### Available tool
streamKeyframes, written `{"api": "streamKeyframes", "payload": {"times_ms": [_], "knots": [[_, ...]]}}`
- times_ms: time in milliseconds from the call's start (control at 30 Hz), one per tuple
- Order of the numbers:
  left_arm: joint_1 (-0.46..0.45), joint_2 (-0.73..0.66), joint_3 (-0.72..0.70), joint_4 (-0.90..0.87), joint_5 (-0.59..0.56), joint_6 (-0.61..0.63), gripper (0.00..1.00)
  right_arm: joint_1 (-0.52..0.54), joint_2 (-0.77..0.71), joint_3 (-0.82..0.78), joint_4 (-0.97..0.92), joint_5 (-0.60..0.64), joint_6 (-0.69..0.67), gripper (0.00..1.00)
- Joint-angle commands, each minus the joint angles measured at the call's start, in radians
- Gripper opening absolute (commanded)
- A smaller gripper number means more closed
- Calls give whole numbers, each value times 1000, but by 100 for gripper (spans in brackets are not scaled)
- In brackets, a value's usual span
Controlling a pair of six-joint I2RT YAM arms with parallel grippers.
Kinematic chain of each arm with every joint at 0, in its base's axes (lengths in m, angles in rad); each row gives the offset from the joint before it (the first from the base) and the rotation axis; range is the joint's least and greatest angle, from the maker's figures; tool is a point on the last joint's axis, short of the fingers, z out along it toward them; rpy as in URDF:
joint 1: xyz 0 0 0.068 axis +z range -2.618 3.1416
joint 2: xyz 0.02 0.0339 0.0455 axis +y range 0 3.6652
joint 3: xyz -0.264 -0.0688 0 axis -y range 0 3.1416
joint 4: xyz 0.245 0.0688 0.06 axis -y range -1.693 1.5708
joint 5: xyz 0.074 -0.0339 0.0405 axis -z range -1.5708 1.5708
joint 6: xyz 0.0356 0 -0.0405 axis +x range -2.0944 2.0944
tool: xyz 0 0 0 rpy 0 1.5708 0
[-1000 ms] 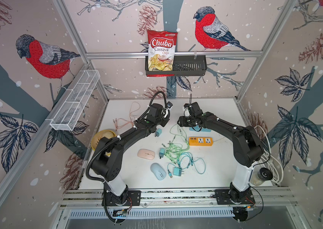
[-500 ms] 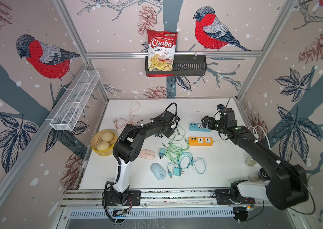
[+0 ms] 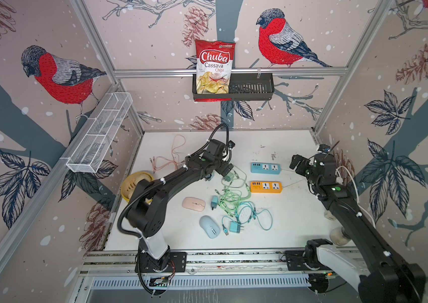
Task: Unplug the wireless mouse
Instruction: Place the plug at the center of the board, then reset both arms
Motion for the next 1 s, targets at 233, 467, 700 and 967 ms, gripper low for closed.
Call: {"api": "streamKeyframes", "payload": {"times_ms": [233, 467, 700, 967], "knots": [[79, -691, -767, 793, -361, -391, 97, 15, -136, -363, 517, 239, -177, 100], [79, -937, -1202, 1240, -462, -55, 97, 18, -67, -542, 868, 319, -261, 100], [189, -814, -1305, 1410, -480, 2, 97, 20, 230, -597, 1269, 288, -327, 100], [410, -146, -1302, 1977, -293, -145, 97, -8, 567, -662, 1718, 273, -354, 99]]}}
